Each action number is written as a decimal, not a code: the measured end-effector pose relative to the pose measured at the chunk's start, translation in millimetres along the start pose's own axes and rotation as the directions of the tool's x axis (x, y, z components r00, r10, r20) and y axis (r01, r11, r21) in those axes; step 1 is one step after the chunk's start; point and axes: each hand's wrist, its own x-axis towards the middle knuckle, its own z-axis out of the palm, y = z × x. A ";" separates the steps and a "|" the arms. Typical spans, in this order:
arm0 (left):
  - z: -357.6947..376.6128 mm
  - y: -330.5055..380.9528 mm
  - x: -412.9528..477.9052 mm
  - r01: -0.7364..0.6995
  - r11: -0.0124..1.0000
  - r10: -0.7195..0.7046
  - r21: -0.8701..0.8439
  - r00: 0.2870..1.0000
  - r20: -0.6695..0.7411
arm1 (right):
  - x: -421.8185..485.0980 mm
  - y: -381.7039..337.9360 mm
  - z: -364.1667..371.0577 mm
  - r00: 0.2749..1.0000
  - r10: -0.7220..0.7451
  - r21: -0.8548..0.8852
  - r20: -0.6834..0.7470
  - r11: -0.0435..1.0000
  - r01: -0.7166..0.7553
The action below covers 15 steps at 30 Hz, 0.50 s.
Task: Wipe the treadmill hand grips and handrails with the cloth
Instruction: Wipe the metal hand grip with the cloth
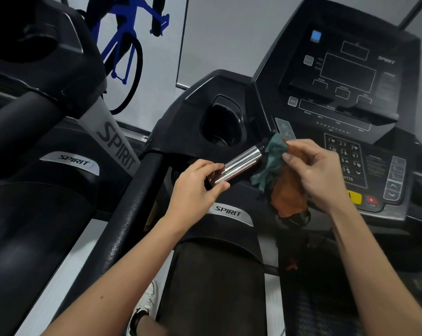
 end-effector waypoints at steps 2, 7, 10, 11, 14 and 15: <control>-0.3 -0.2 0.2 0.002 1.000 -0.002 0.006 1.000 0.004 | 11.0 -5.2 3.8 0.993 -0.003 -0.053 0.117 0.999 0.009; -2.0 -0.6 0.6 0.008 1.000 -0.009 0.027 1.000 0.018 | 21.7 -2.0 5.6 0.964 0.063 0.025 0.257 0.997 -0.072; -2.1 -1.9 0.8 0.003 1.000 -0.003 0.015 1.000 0.021 | 5.3 10.1 4.0 0.998 -0.030 -0.034 0.048 0.999 0.031; -2.1 -2.3 0.9 0.003 1.000 -0.003 0.010 1.000 0.020 | 0.3 15.2 3.1 0.998 -0.065 -0.079 -0.007 0.995 0.064; -2.1 -2.7 0.3 0.000 1.000 0.000 0.005 1.000 0.021 | -6.9 22.1 0.6 0.988 -0.137 -0.137 -0.077 0.982 0.126; -2.4 -2.7 0.3 0.000 1.000 -0.001 0.007 1.000 0.024 | -5.2 20.6 0.7 0.987 -0.148 -0.133 -0.069 0.981 0.137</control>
